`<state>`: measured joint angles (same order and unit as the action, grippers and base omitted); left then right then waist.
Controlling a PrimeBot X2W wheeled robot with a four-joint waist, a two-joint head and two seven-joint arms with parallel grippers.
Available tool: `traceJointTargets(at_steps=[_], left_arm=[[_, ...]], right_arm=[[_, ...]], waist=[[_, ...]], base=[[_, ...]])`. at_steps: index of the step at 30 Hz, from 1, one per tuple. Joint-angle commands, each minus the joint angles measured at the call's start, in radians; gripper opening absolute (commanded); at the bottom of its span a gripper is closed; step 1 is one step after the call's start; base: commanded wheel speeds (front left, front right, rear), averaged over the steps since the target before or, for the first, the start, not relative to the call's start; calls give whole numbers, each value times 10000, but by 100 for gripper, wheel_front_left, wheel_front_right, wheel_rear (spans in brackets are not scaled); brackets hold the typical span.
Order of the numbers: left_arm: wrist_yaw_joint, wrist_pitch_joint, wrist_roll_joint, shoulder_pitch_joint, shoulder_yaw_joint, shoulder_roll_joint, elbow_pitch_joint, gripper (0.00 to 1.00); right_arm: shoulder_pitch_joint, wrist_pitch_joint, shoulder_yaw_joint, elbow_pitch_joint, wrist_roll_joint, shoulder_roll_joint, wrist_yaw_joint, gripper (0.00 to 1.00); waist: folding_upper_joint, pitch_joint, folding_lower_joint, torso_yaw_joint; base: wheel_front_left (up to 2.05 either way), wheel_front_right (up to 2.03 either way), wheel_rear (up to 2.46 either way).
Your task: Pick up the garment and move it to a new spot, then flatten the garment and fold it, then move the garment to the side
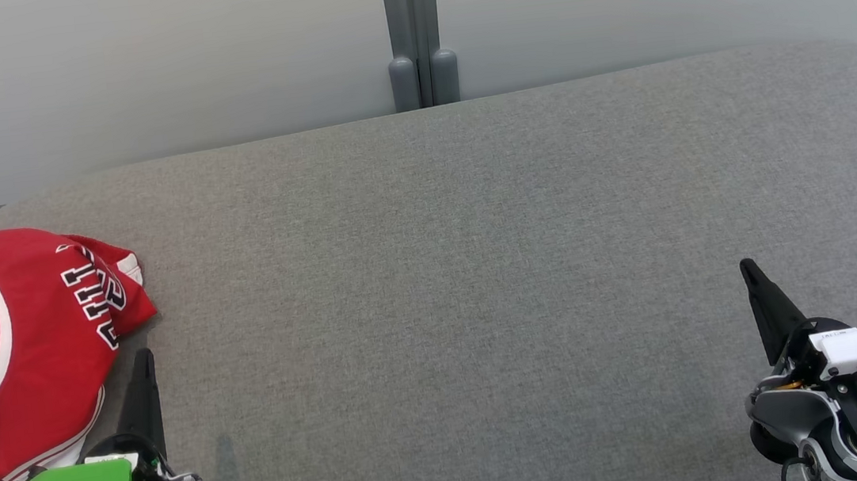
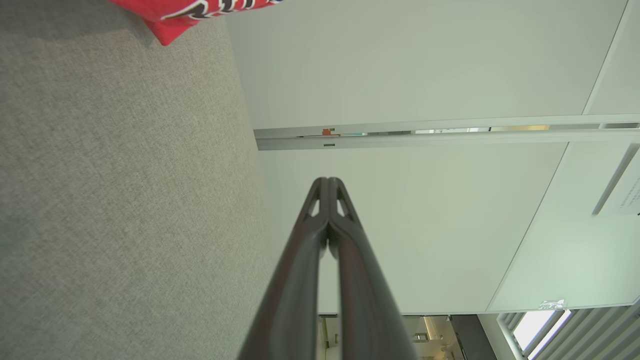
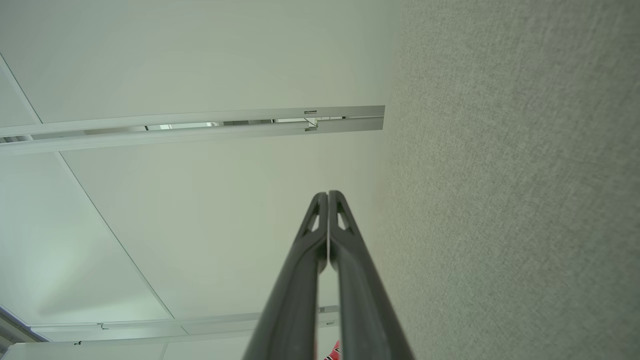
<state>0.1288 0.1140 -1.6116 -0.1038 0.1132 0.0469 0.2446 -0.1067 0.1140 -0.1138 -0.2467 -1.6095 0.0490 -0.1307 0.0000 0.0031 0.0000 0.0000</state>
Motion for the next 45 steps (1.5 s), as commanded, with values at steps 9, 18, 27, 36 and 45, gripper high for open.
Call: traceJointTargets(at_steps=[9,18,27,36,45], left_arm=[[44,27,-26,-120,18,73,-13,0],[44,27,-25,-120,18,73,-13,0],[44,27,-25,-120,18,73,-13,0],[44,27,-25,-120,18,73,-13,0],[43,27,-25,-120,18,73,-13,0]], right_arm=[[-58,10,-4,43,-70,16,0,0],[-58,10,-4,43,-70,16,0,0],[-58,10,-4,43,-70,17,0,0],[-58,10,-4,43,-70,17,0,0],[-58,10,-4,43,-70,17,0,0]], waist=[[0,0,0,0],[0,0,0,0],[0,0,0,0],[0,0,0,0],[0,0,0,0]], base=[[0,0,0],[0,0,0],[0,0,0],[0,0,0],[0,0,0]])
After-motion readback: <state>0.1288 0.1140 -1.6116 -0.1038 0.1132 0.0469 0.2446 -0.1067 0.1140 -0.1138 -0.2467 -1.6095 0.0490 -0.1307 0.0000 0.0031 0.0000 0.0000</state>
